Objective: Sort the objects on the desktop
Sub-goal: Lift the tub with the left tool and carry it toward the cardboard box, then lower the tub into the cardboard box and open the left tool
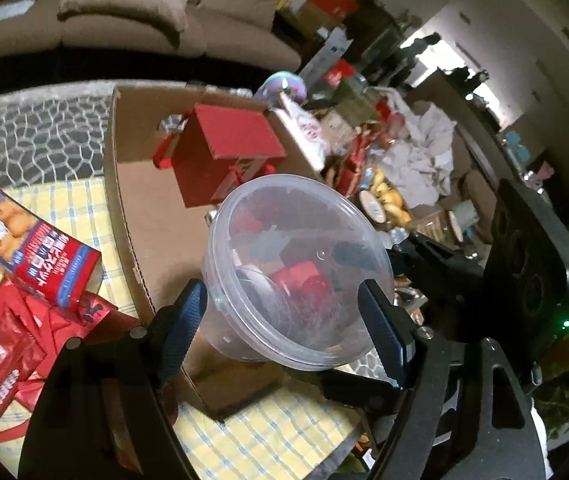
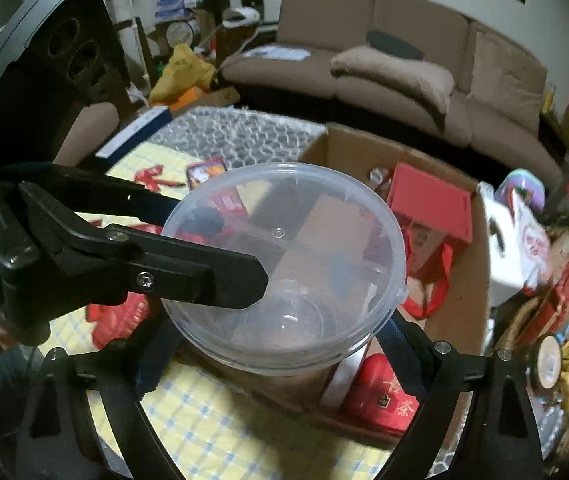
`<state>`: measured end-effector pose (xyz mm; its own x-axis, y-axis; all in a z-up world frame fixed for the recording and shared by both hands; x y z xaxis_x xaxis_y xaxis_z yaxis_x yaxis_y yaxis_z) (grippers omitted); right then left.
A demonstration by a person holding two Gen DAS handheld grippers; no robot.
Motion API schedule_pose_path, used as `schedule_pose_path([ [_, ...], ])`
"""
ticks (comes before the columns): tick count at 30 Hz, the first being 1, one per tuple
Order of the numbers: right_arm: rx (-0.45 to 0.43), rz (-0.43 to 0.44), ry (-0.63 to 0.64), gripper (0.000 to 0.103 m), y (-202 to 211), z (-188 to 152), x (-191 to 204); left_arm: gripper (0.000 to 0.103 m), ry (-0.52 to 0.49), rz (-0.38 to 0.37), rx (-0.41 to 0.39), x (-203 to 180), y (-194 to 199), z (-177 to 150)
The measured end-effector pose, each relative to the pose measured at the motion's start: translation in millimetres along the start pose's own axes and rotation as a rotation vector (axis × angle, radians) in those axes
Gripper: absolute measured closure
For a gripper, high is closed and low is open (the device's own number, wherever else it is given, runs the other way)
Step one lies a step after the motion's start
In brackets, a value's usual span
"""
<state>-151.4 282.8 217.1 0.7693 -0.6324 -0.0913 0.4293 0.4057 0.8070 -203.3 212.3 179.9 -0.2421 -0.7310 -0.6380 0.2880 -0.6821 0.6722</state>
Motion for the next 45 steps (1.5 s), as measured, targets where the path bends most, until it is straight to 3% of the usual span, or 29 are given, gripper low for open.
schedule_pose_path([
  [9,0.084,0.107,-0.059,0.009,-44,-21,-19,0.029,0.004,0.047,0.059,25,-39,-6],
  [16,0.117,0.156,-0.066,0.009,-50,-29,-20,0.025,-0.098,0.143,0.074,11,-43,-13],
  [23,0.171,0.161,-0.069,0.009,-56,-37,-14,0.021,-0.122,0.202,0.076,5,-42,-22],
  [34,0.149,0.169,-0.159,0.008,-36,-46,-26,0.018,-0.083,0.157,0.067,5,-24,-28],
  [39,0.087,0.193,-0.266,0.008,-21,-46,-38,0.017,-0.074,0.151,0.062,8,-14,-32],
  [45,0.089,0.170,-0.396,0.013,-30,-43,-54,0.017,-0.044,0.127,0.042,16,2,-37],
])
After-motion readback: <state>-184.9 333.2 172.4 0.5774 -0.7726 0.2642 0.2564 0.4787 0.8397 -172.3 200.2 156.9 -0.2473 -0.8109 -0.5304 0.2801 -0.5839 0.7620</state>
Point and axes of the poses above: each gripper's, at about its wrist camera, not at the fingertips, and y roughly against the way its jaws point, x to its left, z to its top, the point moved 2 cm from there along -y, roughly the way its jaws point, and after that the axes turned 8 degrees about y, right-handed, at the moved point
